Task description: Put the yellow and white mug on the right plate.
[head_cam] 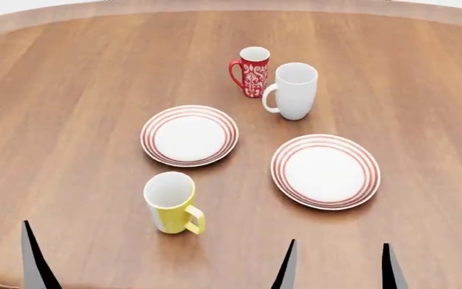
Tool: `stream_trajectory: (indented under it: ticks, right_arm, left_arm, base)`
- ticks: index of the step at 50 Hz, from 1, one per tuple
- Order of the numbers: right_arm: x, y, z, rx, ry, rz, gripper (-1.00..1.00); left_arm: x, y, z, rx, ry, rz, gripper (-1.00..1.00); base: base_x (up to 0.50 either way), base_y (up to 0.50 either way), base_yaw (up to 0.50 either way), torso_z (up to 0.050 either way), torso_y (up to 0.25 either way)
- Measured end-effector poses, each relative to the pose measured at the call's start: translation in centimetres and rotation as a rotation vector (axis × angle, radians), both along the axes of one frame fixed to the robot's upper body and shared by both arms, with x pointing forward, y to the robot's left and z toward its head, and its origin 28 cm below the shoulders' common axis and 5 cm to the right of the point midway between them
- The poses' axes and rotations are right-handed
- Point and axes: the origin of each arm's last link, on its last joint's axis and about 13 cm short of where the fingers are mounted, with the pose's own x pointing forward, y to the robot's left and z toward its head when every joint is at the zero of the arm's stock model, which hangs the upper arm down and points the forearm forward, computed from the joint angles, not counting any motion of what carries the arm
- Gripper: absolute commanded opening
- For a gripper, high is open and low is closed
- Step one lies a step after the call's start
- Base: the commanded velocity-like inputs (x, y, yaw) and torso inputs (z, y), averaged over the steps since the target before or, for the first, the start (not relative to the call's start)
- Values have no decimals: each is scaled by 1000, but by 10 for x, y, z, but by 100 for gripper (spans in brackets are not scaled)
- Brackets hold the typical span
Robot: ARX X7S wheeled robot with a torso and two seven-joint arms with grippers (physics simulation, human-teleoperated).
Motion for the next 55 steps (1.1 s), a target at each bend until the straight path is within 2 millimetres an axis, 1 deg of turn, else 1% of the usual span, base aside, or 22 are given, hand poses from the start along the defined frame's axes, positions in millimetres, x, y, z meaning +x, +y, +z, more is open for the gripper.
stream_trajectory:
  ticks: [14, 35, 43, 48, 55]
  right_arm:
    - [0, 0, -2, -16, 8, 17, 100]
    - [-1, 4, -6, -121, 29, 62, 100]
    - [1, 3, -6, -136, 57, 65, 100]
    - [5, 1, -2, -143, 112, 97, 100]
    - [10, -4, 4, -198, 188, 150, 100]
  left_arm:
    - [0, -2, -1, 6, -5, -12, 100]
    - [-1, -3, -3, 9, -1, -20, 100]
    - [-2, -4, -3, 8, -6, -25, 100]
    - [-4, -4, -2, 8, -11, -29, 100]
    - [-5, -5, -1, 9, -24, -33, 100]
  base:
    - [494, -186, 0, 0, 0]
    - [500, -9, 0, 0, 0]
    - [34, 0, 0, 0, 0]
    - [0, 0, 0, 0, 0]
    - [0, 0, 0, 0, 0]
